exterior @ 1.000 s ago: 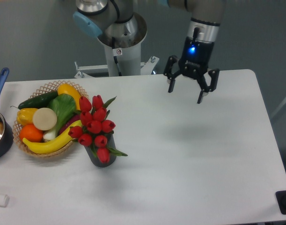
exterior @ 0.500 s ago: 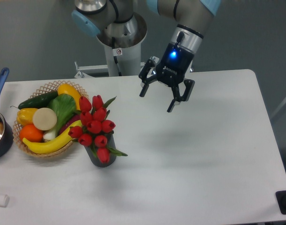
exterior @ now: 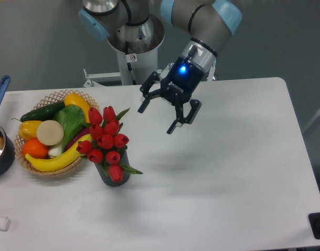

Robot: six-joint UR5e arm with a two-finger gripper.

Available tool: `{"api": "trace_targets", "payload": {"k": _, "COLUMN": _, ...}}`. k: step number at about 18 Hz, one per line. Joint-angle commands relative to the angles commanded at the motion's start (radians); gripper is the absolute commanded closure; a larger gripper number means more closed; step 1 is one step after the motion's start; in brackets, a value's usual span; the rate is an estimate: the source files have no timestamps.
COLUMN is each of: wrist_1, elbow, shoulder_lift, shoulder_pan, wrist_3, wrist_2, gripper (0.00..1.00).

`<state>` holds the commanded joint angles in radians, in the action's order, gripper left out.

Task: Pick up the flowers from the vase
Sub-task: 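Move the open gripper toward the red tulips in the black vase, then lower the gripper around the tulip stems just above the vase rim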

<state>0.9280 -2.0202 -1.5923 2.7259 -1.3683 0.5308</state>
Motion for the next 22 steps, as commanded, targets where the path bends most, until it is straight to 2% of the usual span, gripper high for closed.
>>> {"api": "trace_targets", "payload": {"k": 3, "wrist_1": -0.002, "elbow": -0.003, "shoulder_lift": -0.008, "shoulder_pan": -0.015, "wrist_3": -0.005, "wrist_2": 0.005, "gripper": 0.00}}
{"api": "trace_targets", "payload": {"k": 4, "wrist_1": -0.002, "elbow": -0.006, "shoulder_lift": -0.026, "shoulder_pan": -0.029, "wrist_3": -0.012, "wrist_2": 0.009, "gripper": 0.00}}
{"api": "trace_targets", "payload": {"k": 9, "wrist_1": -0.002, "elbow": -0.009, "shoulder_lift": -0.020, "shoulder_pan": -0.054, "wrist_3": -0.015, "wrist_2": 0.020, "gripper": 0.00}}
{"api": "trace_targets", "payload": {"k": 16, "wrist_1": -0.005, "elbow": -0.002, "shoulder_lift": -0.043, "shoulder_pan": -0.118, "wrist_3": -0.014, "wrist_2": 0.074, "gripper": 0.00}}
{"api": "trace_targets", "payload": {"k": 22, "wrist_1": -0.034, "elbow": 0.006, "shoulder_lift": -0.110, "shoulder_pan": -0.150, "wrist_3": -0.012, "wrist_2": 0.072, "gripper": 0.00}}
